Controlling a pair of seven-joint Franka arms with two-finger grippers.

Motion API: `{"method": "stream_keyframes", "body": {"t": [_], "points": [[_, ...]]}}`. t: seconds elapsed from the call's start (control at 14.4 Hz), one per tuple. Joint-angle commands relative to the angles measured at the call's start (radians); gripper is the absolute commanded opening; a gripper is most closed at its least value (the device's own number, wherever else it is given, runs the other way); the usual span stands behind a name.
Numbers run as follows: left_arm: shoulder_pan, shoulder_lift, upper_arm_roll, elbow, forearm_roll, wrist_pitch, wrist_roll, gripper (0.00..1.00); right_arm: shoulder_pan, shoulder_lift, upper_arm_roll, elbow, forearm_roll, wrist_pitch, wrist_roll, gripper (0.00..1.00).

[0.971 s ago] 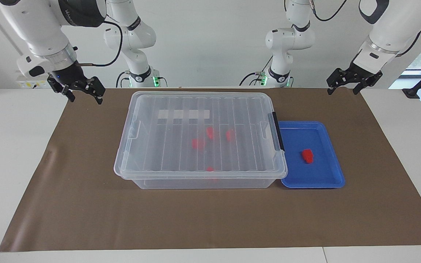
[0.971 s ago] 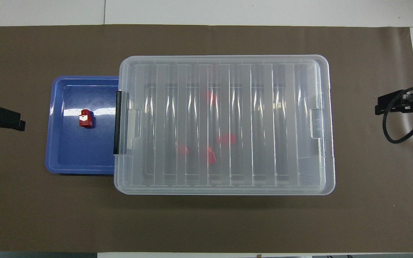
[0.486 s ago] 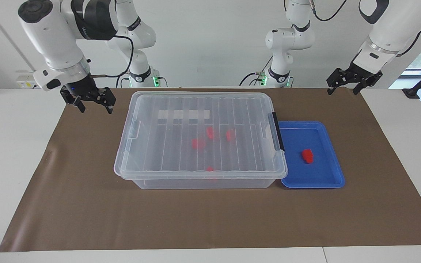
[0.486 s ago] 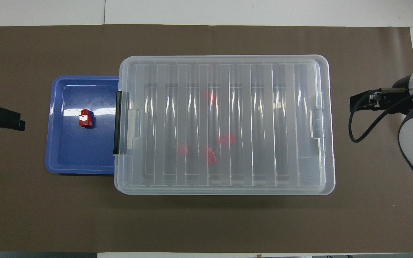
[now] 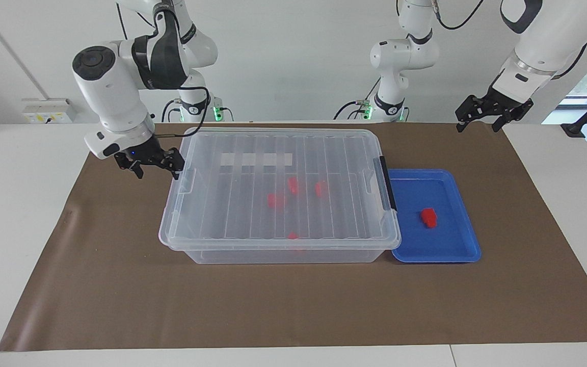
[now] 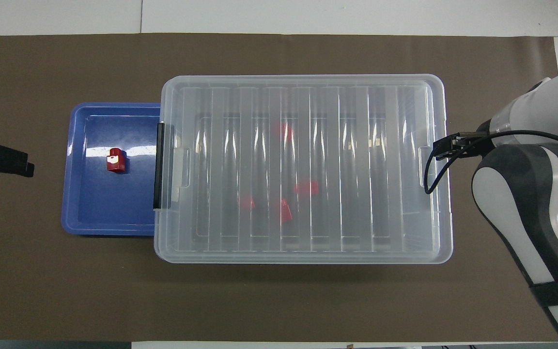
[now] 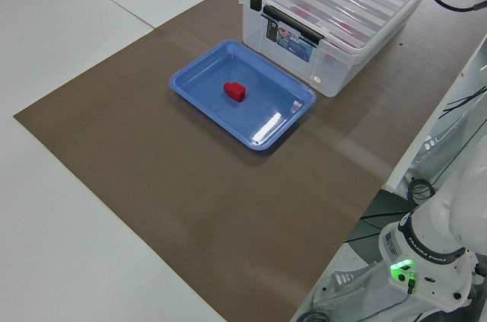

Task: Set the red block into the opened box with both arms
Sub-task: 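Reach the right gripper to the lid edge while the left gripper reaches the block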

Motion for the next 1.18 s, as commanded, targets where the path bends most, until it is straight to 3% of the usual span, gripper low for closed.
{"method": "stream_keyframes", "body": {"t": [0.0, 0.56, 0.97, 1.11], "points": [[-0.010, -0.020, 0.013, -0.026, -0.011, 0.008, 0.005, 1.00, -0.017, -0.017, 0.015, -0.047, 0.011, 0.047, 0.007, 1.00], [-0.021, -0.025, 0.004, -0.035, -0.011, 0.014, -0.006, 1.00, -0.015, -0.025, 0.015, -0.092, 0.011, 0.078, 0.003, 1.00], [-0.057, -0.097, -0.013, -0.268, -0.011, 0.250, -0.043, 1.00, -0.035, -0.023, -0.002, -0.090, 0.010, 0.081, -0.062, 1.00], [-0.059, -0.097, -0.015, -0.337, -0.011, 0.334, -0.047, 1.00, -0.034, -0.022, -0.044, -0.090, 0.010, 0.081, -0.094, 1.00]]}}
